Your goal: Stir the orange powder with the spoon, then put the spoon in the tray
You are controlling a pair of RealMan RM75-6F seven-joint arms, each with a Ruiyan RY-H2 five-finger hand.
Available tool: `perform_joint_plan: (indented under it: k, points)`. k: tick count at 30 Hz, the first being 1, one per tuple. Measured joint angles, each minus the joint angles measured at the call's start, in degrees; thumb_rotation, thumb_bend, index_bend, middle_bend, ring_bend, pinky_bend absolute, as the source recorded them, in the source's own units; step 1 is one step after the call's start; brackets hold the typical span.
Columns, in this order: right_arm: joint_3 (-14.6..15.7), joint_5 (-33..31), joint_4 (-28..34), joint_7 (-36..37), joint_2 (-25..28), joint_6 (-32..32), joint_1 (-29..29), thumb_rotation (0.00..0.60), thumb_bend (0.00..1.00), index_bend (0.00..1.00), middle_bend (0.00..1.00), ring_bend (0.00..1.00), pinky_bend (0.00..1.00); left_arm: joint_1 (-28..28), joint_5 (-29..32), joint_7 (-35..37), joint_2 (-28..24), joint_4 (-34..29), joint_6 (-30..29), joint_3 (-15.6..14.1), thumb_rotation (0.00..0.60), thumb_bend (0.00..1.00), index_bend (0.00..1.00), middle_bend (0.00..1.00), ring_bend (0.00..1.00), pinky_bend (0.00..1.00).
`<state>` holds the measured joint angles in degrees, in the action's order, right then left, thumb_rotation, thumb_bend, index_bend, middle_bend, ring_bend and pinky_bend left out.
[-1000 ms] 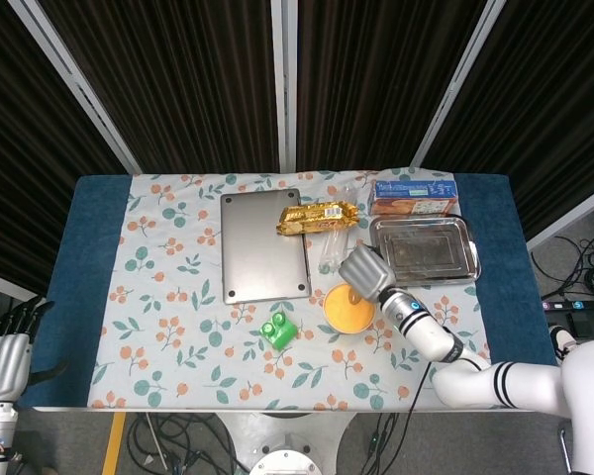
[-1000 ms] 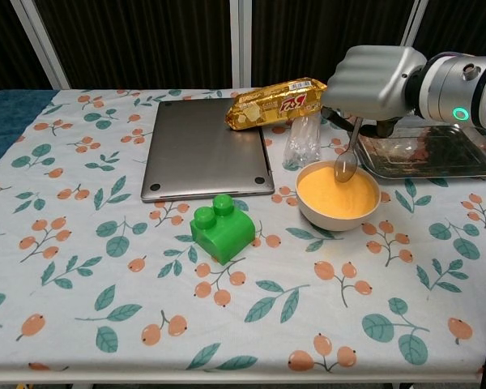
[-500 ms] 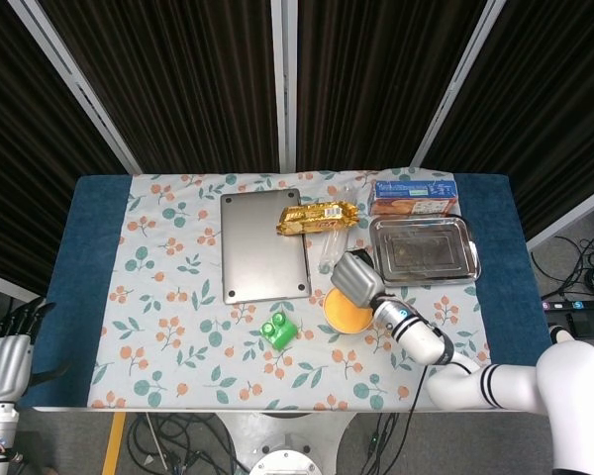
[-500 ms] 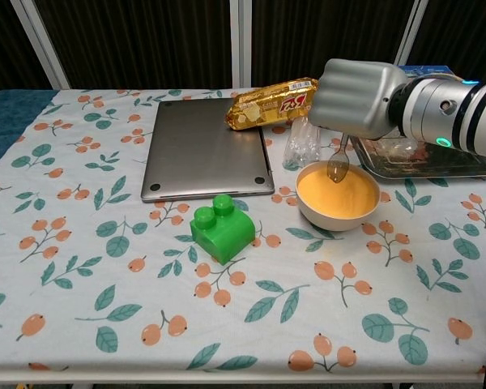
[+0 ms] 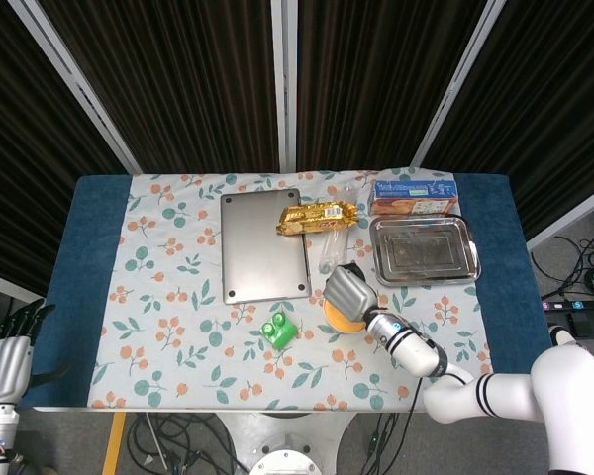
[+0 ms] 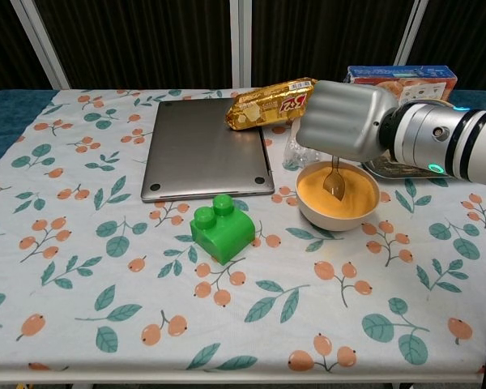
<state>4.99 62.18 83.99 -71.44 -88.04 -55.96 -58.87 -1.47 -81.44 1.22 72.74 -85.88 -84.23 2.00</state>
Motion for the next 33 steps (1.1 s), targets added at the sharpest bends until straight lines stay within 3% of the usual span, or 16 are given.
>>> perform_joint_plan:
  k: [6,16,24,33]
  points:
    - [-0.9,0.8,2.6,1.6,1.4,-1.3,0.9,0.600,0.42,0.81,1.00,0.98,1.00,0.0,-0.2,0.1,0.1,0.1,-0.2,0.0,0.600,0.01,0.21,0.18,0.12,0.15]
    - [0.2,2.9,1.3,-6.3,3.9,-0.7,0.2,0.600,0.43,0.82,1.00,0.99,1.00,0.2,-0.4,0.3,0.3,0.4,-0.3,-0.1,0.600,0.01,0.21,0.18,0.12,0.15]
    - [1.0,3.6,-1.8,-9.1,0.0,0.5,0.3,0.600,0.43,0.83,1.00,0.99,1.00,0.0,0.0,0.6,0.3,0.7,0.3,0.1,0.600,0.01,0.21,0.18,0.12,0.15]
    - [0.3,5.1,-0.6,-6.4,-1.5,0.2,1.6,0.600,0.43,0.84,1.00,0.99,1.00,0.2,0.2,1.1,0.4,1.0,0.4,0.0,0.600,0.01,0.21,0.18,0.12,0.15]
